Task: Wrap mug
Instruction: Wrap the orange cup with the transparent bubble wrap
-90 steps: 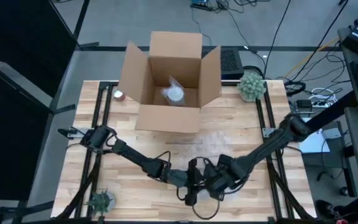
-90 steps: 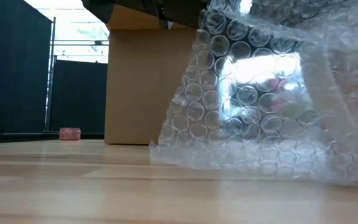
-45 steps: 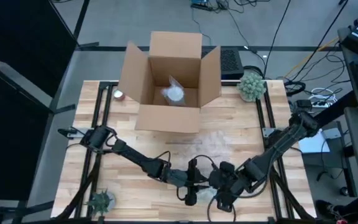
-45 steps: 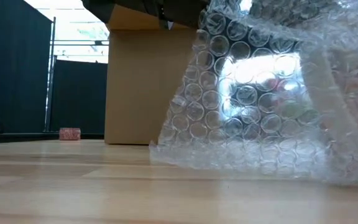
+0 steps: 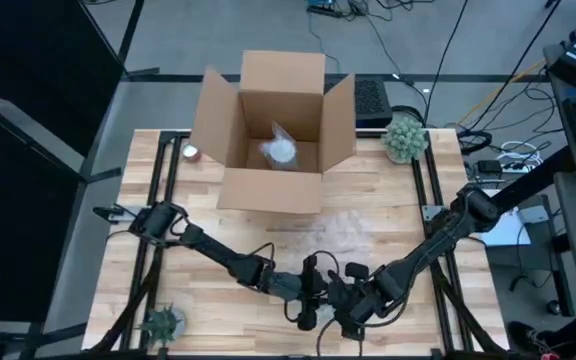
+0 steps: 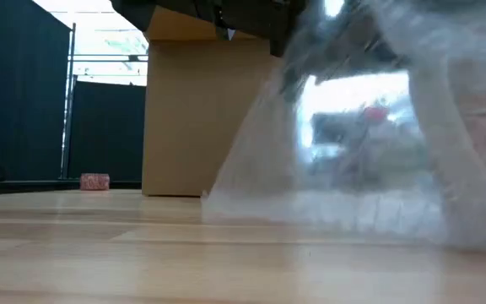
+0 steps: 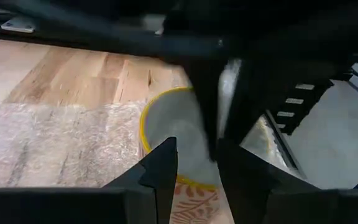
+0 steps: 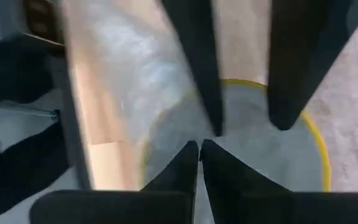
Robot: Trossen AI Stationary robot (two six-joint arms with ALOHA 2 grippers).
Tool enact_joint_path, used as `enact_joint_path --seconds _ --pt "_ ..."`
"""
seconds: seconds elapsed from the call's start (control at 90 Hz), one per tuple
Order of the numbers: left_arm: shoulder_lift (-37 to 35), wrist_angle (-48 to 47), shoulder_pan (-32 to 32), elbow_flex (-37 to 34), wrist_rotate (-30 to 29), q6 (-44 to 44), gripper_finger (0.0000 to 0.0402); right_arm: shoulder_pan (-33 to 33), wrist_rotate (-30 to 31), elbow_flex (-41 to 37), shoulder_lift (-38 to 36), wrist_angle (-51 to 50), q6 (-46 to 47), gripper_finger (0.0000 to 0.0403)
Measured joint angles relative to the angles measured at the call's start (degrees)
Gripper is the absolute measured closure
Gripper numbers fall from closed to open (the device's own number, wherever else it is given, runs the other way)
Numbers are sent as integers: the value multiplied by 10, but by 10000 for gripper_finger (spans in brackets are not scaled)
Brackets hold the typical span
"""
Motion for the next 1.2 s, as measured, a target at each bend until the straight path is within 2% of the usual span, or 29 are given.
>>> enact_joint_path --seconds 0.322,0.467,0.7,0.822,0.989,1.089,1.2 --pt "0 -4 0 -1 -6 1 295 -23 -8 3 58 -7 -22 400" --pt "0 0 0 0 -2 -2 295 -24 -23 -1 26 -16 -14 401" --pt "0 0 0 0 1 -2 295 -10 -19 0 -73 -23 32 397" --pt "0 0 0 0 1 -1 295 0 -6 0 -112 -46 43 368" --pt "0 0 0 0 3 -1 295 21 19 0 -121 -126 90 297" --pt "0 0 0 0 6 0 295 36 16 0 -112 -105 82 265" --pt "0 0 0 0 6 0 295 46 29 0 -89 -62 53 254"
